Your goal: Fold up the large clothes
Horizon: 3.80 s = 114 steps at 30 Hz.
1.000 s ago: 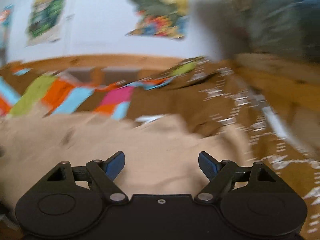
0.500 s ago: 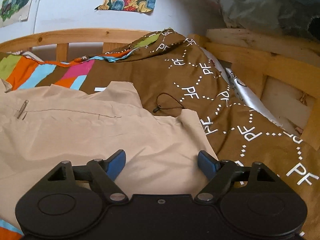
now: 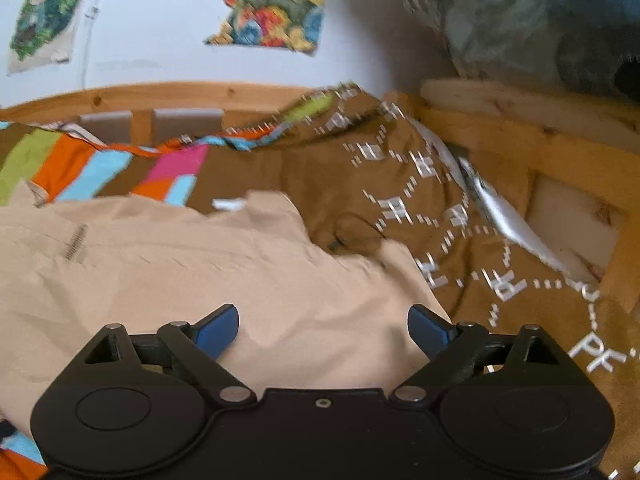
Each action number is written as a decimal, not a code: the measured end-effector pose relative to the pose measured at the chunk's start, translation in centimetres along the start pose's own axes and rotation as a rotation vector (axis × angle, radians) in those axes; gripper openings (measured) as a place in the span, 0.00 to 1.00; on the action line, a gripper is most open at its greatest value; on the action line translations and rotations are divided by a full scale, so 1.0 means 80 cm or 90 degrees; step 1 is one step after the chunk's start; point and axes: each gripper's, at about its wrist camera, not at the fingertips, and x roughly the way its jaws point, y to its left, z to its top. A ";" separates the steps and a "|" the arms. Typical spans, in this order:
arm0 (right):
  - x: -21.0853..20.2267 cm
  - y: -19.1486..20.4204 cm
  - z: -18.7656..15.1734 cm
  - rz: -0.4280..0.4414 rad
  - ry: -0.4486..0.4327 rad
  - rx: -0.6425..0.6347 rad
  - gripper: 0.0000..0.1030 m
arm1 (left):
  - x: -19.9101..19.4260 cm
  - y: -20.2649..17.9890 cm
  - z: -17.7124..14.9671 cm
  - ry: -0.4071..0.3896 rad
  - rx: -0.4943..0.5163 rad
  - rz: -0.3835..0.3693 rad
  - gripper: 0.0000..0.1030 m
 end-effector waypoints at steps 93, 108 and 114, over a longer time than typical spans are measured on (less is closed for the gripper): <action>-0.011 0.071 -0.027 0.261 0.016 0.055 0.87 | 0.003 -0.043 0.073 -0.189 0.002 -0.047 0.07; -0.014 -0.095 0.048 0.507 0.057 0.508 0.53 | 0.003 -0.291 0.083 -0.083 0.384 -0.181 0.03; 0.000 -0.117 0.044 0.563 0.091 0.604 0.58 | 0.022 -0.339 0.025 -0.030 0.490 -0.249 0.03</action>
